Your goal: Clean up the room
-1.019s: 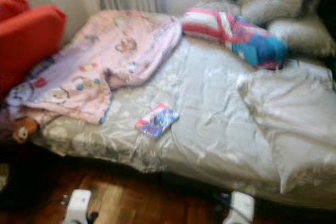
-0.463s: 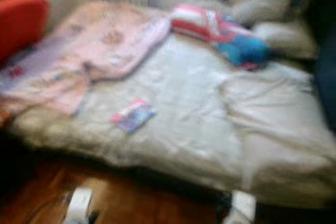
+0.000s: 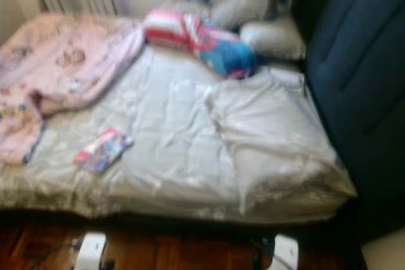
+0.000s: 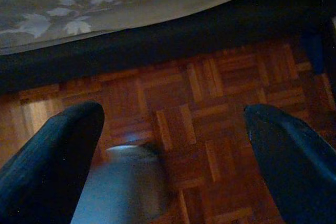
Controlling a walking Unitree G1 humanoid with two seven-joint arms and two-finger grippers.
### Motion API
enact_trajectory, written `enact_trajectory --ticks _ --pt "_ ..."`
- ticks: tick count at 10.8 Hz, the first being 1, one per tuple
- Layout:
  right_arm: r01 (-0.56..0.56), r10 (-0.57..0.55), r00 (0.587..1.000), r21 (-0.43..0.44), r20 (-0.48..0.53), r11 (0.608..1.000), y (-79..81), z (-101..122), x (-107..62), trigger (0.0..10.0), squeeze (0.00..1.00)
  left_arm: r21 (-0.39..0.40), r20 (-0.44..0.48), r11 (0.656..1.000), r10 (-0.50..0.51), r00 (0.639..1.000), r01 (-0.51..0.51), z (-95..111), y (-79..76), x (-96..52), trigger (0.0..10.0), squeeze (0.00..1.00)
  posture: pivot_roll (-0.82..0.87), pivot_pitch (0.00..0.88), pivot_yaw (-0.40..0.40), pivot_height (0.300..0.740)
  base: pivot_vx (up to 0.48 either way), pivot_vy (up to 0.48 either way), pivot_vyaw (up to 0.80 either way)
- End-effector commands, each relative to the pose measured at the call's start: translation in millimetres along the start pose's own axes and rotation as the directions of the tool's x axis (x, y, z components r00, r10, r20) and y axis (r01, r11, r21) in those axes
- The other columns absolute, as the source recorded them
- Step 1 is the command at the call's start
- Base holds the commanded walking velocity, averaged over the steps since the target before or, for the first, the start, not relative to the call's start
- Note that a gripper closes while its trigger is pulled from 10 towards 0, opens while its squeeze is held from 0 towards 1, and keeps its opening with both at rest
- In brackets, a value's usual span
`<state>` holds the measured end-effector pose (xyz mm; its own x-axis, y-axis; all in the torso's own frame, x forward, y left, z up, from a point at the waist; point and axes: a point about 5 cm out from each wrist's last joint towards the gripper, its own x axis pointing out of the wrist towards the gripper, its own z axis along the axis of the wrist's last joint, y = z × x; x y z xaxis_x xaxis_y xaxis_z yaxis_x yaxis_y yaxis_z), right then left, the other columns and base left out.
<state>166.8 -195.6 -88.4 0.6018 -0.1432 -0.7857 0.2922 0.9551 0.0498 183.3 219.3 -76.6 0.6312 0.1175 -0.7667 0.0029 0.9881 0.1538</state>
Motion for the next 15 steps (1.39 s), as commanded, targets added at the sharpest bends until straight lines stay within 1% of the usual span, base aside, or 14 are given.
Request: enact_trajectory --ticks 1,2,4,7,12,15 --pt "0.012 -0.012 1.000 -0.002 -0.003 1.000 -3.4 0 -0.2 10.0 0.00 0.014 -0.023 1.000 -0.011 1.000 0.011 -7 -1.5 -1.4 10.0 0.00 0.06 0.051 0.008 0.740 0.000 -0.292 0.00" --pt "0.002 -0.002 1.000 -0.006 0.004 1.000 -0.9 2 0.5 10.0 0.00 0.015 -0.016 1.000 -0.014 1.000 0.014 -5 -2.0 -0.8 10.0 0.00 0.06 0.045 0.005 0.740 0.000 -0.289 0.00" --pt "0.001 -0.001 1.000 -0.009 0.007 1.000 -1.4 4 0.9 10.0 0.00 0.015 -0.008 1.000 -0.015 1.000 0.015 0 -3.6 0.3 10.0 0.00 0.06 0.036 0.000 0.740 0.000 -0.292 0.00" --pt "0.005 -0.005 1.000 -0.006 0.029 1.000 -2.7 11 2.1 10.0 0.00 0.010 0.014 1.000 -0.011 1.000 0.011 8 -3.4 2.2 10.0 0.00 0.06 0.047 -0.007 0.740 0.000 0.000 0.00" --pt "0.020 -0.020 0.999 0.013 0.043 1.000 -7.2 12 1.8 10.0 0.00 0.010 0.008 1.000 -0.013 1.000 0.013 6 -7.9 2.0 10.0 0.00 0.06 0.059 -0.011 0.740 0.000 0.000 0.00" --pt "0.012 -0.015 0.998 0.052 0.062 0.999 -7.1 16 2.5 10.0 0.00 0.000 0.004 1.000 -0.010 1.000 0.010 5 -7.9 1.8 10.0 0.00 0.05 0.068 -0.019 0.740 0.000 0.000 -0.72"
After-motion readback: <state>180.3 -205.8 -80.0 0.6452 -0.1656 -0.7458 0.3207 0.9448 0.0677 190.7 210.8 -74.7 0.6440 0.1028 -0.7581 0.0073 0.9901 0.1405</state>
